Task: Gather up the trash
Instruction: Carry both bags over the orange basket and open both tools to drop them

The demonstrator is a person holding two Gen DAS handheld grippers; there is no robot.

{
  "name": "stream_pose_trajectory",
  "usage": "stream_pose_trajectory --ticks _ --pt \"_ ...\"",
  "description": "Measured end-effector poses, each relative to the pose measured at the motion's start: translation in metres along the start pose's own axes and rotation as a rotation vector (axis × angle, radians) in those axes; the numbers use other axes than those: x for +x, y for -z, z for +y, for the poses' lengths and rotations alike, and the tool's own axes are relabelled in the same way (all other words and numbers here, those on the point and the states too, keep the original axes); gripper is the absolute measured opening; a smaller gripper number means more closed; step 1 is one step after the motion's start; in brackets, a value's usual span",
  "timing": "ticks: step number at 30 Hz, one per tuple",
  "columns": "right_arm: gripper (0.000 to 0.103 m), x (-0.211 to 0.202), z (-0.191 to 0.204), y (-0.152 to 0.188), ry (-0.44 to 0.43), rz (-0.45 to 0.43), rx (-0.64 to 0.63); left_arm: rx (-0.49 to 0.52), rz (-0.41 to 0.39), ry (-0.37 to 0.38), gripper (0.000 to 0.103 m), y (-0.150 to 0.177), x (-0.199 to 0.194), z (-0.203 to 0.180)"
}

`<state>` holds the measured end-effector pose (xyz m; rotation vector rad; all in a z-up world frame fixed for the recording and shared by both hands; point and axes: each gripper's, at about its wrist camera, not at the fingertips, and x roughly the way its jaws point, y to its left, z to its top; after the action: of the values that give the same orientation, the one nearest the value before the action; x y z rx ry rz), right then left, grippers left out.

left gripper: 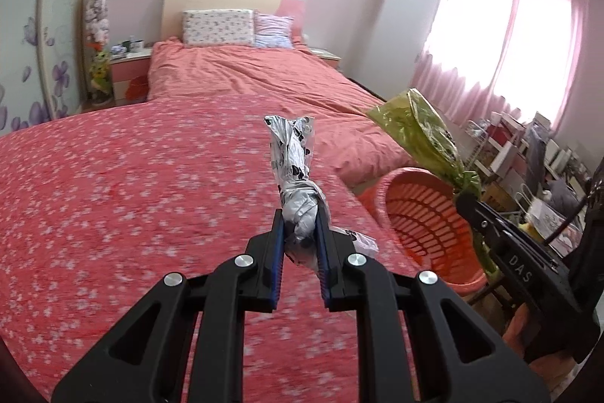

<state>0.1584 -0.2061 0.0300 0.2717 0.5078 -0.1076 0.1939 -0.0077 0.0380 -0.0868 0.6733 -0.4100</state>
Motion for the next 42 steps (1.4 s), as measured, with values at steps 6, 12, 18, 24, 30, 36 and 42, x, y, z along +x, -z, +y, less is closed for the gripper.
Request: stream_pose_trajectory --ticks 6,12,18,24,30,36,42 --pt "0.010 -0.008 -0.036 0.000 0.065 -0.028 0.037 0.036 0.006 0.086 0.016 -0.002 0.018 -0.039" --pt "0.010 -0.009 -0.070 0.000 0.116 -0.034 0.077 0.088 0.010 0.142 0.016 -0.004 0.037 -0.077" --pt "0.010 -0.011 -0.102 0.000 0.146 -0.041 0.134 0.121 0.042 0.187 0.016 -0.001 0.058 -0.106" --pt "0.010 -0.009 -0.122 0.000 0.167 -0.045 0.171 0.143 0.067 0.219 0.016 0.000 0.073 -0.122" --pt "0.011 0.003 -0.138 -0.006 0.180 -0.044 0.191 0.138 0.102 0.224 0.016 0.001 0.093 -0.137" --pt "0.021 0.019 -0.157 -0.011 0.154 -0.022 0.238 0.125 0.136 0.205 0.027 0.003 0.113 -0.142" --pt "0.036 0.021 -0.167 -0.010 0.166 -0.016 0.259 0.111 0.157 0.150 0.045 0.009 0.118 -0.131"
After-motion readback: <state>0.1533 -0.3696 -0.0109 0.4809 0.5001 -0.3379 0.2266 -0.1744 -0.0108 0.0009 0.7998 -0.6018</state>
